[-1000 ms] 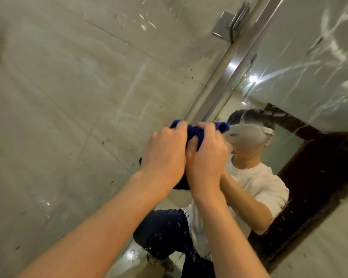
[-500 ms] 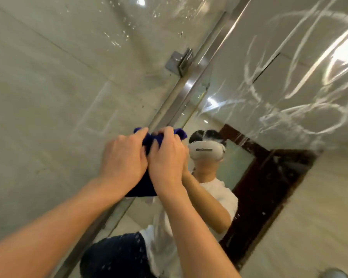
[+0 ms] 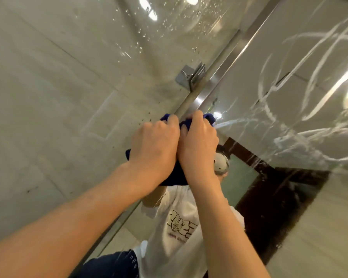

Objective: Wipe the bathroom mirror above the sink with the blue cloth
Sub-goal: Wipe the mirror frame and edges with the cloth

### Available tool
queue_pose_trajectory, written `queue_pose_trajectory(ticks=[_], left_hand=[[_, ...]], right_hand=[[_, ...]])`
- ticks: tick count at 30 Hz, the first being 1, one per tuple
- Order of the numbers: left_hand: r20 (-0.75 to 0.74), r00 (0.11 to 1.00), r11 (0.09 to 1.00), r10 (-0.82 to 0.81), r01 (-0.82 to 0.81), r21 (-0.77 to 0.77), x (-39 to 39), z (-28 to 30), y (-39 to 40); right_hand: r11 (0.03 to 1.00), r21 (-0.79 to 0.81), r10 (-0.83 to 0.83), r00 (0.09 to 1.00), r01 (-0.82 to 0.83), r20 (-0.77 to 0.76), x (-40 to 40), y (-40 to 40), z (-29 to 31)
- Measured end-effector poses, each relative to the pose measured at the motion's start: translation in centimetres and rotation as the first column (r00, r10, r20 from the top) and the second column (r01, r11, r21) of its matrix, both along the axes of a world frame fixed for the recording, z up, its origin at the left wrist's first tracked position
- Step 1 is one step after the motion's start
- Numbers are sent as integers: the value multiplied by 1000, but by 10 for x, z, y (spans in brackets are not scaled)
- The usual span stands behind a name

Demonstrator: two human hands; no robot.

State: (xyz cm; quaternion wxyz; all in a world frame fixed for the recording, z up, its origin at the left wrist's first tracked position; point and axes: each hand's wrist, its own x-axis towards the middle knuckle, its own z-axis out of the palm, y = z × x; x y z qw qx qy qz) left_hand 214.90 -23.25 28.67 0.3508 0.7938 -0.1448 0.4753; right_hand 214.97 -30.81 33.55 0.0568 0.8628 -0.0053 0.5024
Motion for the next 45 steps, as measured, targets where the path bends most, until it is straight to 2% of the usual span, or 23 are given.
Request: queue_pose_trajectory(ticks=[5,8,10,13,16,19,22,25,30,33,36,41,45], left_hand=[[-197,979,999,-52,54,7,-7,-54,4],[-233,969,994,-83,63,-92,-15,-51,5],[-182,973,978,-141,108,-178,-13,-35,3],[-20,969,935,-244,230,-269,-6,9,-5],[83,970,936,-230,244,-255,1,57,-8],[145,965,946,-219,247,-212,8,70,-5],[184,962,957,-204,235,-169,13,58,-4],[149,971,969,-187,207,-131,10,50,-1],[-37,987,986,-156,153,-66,0,2,3],[-131,985,994,-109,107,-24,-6,-41,1],[-229,970,996,-82,84,0,-14,-76,0],[-291,942,982,-169,137,-127,-7,-105,2],[-229,950,960,-214,161,-229,-1,-80,-2]], right_hand=[[999,33,29,981,-23,-191,-13,-2,-56],[994,48,104,972,-96,-212,-16,-5,-56],[994,-18,100,969,-107,-228,-16,-5,-35],[997,-41,66,988,-72,-139,-12,0,25],[998,49,50,996,-46,-74,-12,5,78],[998,26,55,998,-54,-32,-7,3,91],[998,-53,47,999,-46,9,-3,-3,82],[997,-40,63,998,-62,17,-1,-4,68],[996,-80,41,998,-45,-55,-3,-6,10],[986,-169,-21,986,-8,-168,-9,-6,-32],[986,-164,-22,962,-24,-271,-20,-6,-63],[993,-22,101,934,-116,-343,-21,-5,-85],[986,-88,103,934,-141,-343,-19,-12,-65]])
